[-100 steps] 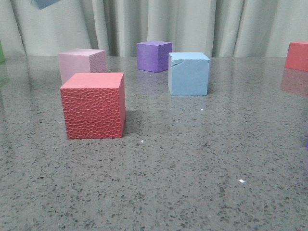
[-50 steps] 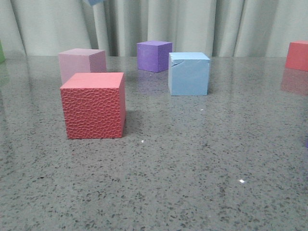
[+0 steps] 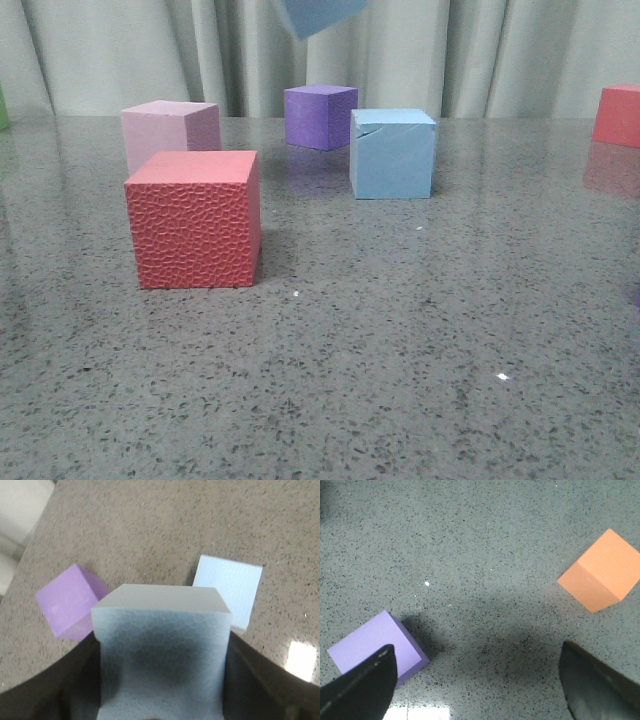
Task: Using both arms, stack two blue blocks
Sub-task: 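Lift the light blue cube with the left gripper toward the placed cube, then lower the held light blue cube onto the placed light blue cube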
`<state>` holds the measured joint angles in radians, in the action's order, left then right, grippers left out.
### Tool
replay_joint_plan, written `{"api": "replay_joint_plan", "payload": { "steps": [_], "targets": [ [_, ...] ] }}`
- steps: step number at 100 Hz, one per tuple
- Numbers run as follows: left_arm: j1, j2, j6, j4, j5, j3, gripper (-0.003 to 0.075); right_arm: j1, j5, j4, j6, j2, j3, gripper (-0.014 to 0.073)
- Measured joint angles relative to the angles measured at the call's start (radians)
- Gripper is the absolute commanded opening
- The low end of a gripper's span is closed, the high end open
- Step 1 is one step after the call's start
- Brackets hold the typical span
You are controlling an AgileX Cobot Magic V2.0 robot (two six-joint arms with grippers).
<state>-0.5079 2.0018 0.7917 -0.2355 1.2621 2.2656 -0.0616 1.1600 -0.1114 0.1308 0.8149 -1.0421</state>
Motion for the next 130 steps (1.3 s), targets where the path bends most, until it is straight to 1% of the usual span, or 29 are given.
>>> {"api": "replay_joint_plan", "payload": {
  "steps": [15,40,130],
  "targets": [
    [-0.037,0.044,0.000,0.016,0.000,0.045,0.0249,0.000,0.000,0.000,0.000,0.000,0.000,0.0647],
    [-0.081,0.085,0.007,0.020,0.000,0.062,0.0248,0.000,-0.001,0.000,0.000,0.000,0.000,0.0647],
    [-0.086,0.092,0.023,0.003,0.002,0.064,0.0242,0.000,-0.001,0.000,0.000,0.000,0.000,0.0647]
  ]
}}
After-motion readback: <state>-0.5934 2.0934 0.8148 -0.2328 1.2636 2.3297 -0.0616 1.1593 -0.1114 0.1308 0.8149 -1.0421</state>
